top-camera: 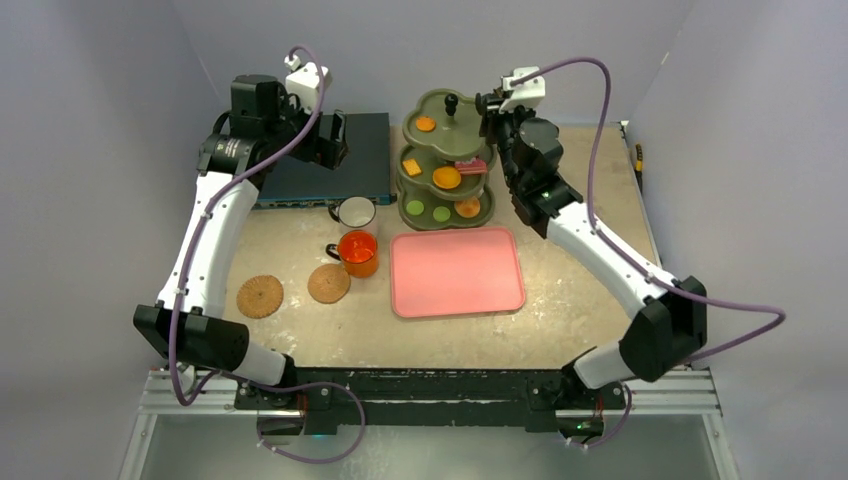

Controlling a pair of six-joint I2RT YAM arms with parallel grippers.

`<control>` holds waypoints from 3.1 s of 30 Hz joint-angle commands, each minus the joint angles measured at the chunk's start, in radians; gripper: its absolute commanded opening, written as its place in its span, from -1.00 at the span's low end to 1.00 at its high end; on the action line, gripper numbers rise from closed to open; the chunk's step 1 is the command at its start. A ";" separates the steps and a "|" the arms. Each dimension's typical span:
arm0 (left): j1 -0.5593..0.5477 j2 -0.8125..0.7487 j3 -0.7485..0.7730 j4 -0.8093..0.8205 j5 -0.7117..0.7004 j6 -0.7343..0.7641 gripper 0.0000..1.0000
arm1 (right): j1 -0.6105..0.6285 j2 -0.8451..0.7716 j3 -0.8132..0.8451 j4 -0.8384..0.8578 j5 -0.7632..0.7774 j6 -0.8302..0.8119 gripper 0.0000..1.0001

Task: Serve the afternoon tea

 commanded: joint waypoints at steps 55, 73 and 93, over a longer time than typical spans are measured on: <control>0.009 -0.085 -0.030 0.065 -0.014 -0.002 0.99 | -0.048 -0.517 -0.443 -0.696 -0.431 1.026 -0.01; 0.009 -0.114 -0.045 0.072 -0.022 0.004 0.99 | -0.047 -0.274 -0.629 -0.616 -0.478 1.323 0.00; 0.008 -0.140 -0.081 0.089 -0.039 0.026 0.99 | -0.048 0.061 -0.532 -0.603 -0.513 1.453 0.10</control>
